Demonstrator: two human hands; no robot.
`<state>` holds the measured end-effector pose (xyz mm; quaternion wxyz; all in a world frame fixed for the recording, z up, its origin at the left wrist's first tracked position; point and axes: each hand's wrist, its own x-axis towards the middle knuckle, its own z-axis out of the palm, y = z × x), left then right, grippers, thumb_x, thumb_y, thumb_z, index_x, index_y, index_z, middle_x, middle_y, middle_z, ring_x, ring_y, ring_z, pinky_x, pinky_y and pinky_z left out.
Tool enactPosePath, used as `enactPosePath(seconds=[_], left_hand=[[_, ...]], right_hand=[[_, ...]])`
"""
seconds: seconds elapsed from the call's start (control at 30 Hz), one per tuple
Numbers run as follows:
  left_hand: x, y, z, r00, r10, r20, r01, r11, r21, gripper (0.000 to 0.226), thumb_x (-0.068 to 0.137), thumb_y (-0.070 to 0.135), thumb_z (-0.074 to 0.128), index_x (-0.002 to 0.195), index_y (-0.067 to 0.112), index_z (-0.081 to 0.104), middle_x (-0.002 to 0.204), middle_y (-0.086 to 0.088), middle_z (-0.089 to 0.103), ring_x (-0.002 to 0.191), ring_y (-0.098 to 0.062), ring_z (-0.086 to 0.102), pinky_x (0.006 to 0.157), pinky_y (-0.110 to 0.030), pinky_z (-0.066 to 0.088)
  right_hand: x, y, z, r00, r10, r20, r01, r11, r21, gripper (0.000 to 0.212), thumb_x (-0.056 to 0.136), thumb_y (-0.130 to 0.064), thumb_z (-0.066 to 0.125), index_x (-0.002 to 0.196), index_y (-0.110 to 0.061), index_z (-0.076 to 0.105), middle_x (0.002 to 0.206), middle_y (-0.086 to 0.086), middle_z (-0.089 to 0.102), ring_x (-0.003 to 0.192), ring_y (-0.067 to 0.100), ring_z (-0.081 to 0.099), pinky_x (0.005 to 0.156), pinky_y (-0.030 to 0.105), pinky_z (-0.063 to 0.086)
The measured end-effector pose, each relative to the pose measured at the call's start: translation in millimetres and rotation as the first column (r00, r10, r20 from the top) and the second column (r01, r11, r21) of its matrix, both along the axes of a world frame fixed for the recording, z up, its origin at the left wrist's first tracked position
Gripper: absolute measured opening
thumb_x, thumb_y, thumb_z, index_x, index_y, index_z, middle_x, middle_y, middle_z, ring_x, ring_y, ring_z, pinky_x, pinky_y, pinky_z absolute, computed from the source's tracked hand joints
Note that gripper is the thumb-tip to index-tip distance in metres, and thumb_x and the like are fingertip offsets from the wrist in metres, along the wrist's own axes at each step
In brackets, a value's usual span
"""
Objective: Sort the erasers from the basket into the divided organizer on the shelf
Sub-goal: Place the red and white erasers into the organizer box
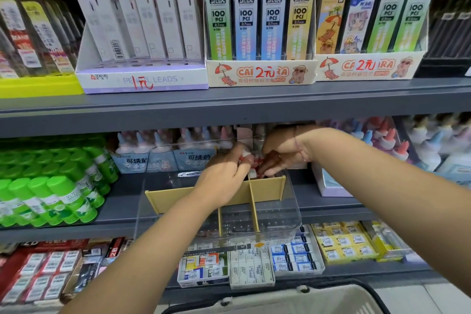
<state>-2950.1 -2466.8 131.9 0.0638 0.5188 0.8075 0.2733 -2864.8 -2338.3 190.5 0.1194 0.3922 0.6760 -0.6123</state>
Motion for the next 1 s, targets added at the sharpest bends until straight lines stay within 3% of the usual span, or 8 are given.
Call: enactPosePath(seconds=[0.13,0.27,0.37,0.47,0.63,0.73,0.9,1.0], left_hand=[[-1.7,2.5,-4.2,0.997,-0.001,-0.079,0.001,1.0,0.003,0.026,0.102,0.037,0.034,0.115,0.016,0.042,0.1,-0.014,0.06,0.094,-0.032,0.055,0.074,-0.036,0.04],[-4.7,2.5,-6.2,1.0,-0.005,0.0,0.005,0.999,0.037,0.023,0.101,0.035,0.035,0.111,0.017,0.044,0.103,-0.015,0.061,0.096,-0.033,0.054,0.079,-0.04,0.044],[-4.6,1.3,-5.1,0.999,-0.044,-0.016,0.044,0.998,0.045,0.023,0.102,0.033,0.034,0.111,0.015,0.046,0.106,-0.014,0.061,0.097,-0.034,0.054,0.083,-0.043,0.045],[-3.1,0.0,-1.5,0.999,-0.025,0.037,0.023,0.998,0.061,0.033,0.1,0.04,0.029,0.108,0.013,0.046,0.097,-0.011,0.062,0.092,-0.033,0.058,0.08,-0.04,0.047],[-1.3,-1.0,0.3,0.998,0.004,0.06,-0.002,1.0,-0.027,0.036,0.103,0.041,0.027,0.129,0.017,0.038,0.129,-0.013,0.053,0.116,-0.03,0.047,0.088,-0.036,0.039],[-1.3,-2.3,0.6,0.996,-0.01,0.088,0.01,1.0,-0.001,0.033,0.103,0.04,0.028,0.125,0.02,0.041,0.129,-0.01,0.054,0.116,-0.03,0.048,0.089,-0.036,0.04],[-3.3,-2.7,-2.1,0.997,-0.023,0.072,0.023,1.0,0.005,0.026,0.102,0.041,0.03,0.111,0.02,0.042,0.12,-0.009,0.058,0.11,-0.031,0.051,0.089,-0.042,0.043],[-2.8,-1.7,-2.1,0.998,-0.027,0.05,0.027,0.999,-0.019,0.028,0.102,0.041,0.03,0.114,0.018,0.041,0.12,-0.012,0.059,0.109,-0.031,0.051,0.089,-0.043,0.044]], right_hand=[[-3.9,6.5,3.6,0.999,-0.02,-0.031,0.02,1.0,-0.023,0.04,0.104,-0.012,0.025,0.134,0.011,0.034,0.134,0.034,0.045,0.129,0.04,0.044,0.096,0.033,0.047],[-5.3,-2.3,5.4,0.999,0.041,0.035,-0.04,0.999,-0.032,0.029,0.104,-0.02,0.03,0.11,0.0,0.049,0.107,0.025,0.059,0.094,0.031,0.064,0.055,0.025,0.056],[-6.1,-3.2,1.6,0.997,0.05,0.053,-0.051,0.999,0.005,0.034,0.104,-0.025,0.03,0.093,-0.004,0.054,0.086,0.015,0.06,0.056,0.016,0.066,0.056,0.026,0.056],[0.5,-2.7,7.3,0.997,0.058,0.043,-0.06,0.997,0.051,0.03,0.104,-0.024,0.03,0.098,-0.006,0.053,0.089,0.012,0.062,0.069,0.017,0.064,0.066,0.027,0.054],[14.2,-2.0,9.1,0.998,0.028,-0.047,-0.023,0.995,0.1,0.035,0.101,-0.014,0.038,0.13,0.001,0.049,0.131,0.02,0.055,0.097,0.023,0.06,0.078,0.026,0.046],[14.4,-3.5,2.8,0.99,0.052,-0.128,-0.053,0.999,-0.005,0.025,0.1,-0.015,0.038,0.117,-0.008,0.055,0.127,0.018,0.056,0.12,0.028,0.049,0.094,0.033,0.038],[12.7,1.6,-7.6,0.972,-0.091,-0.215,0.04,0.972,-0.234,0.021,0.098,-0.008,0.035,0.106,-0.007,0.055,0.131,0.014,0.051,0.137,0.024,0.034,0.081,0.03,0.046],[16.4,3.4,0.5,0.982,-0.021,-0.187,0.038,0.995,0.088,0.025,0.101,-0.011,0.038,0.121,-0.004,0.052,0.127,0.019,0.057,0.116,0.03,0.058,0.098,0.035,0.046]])
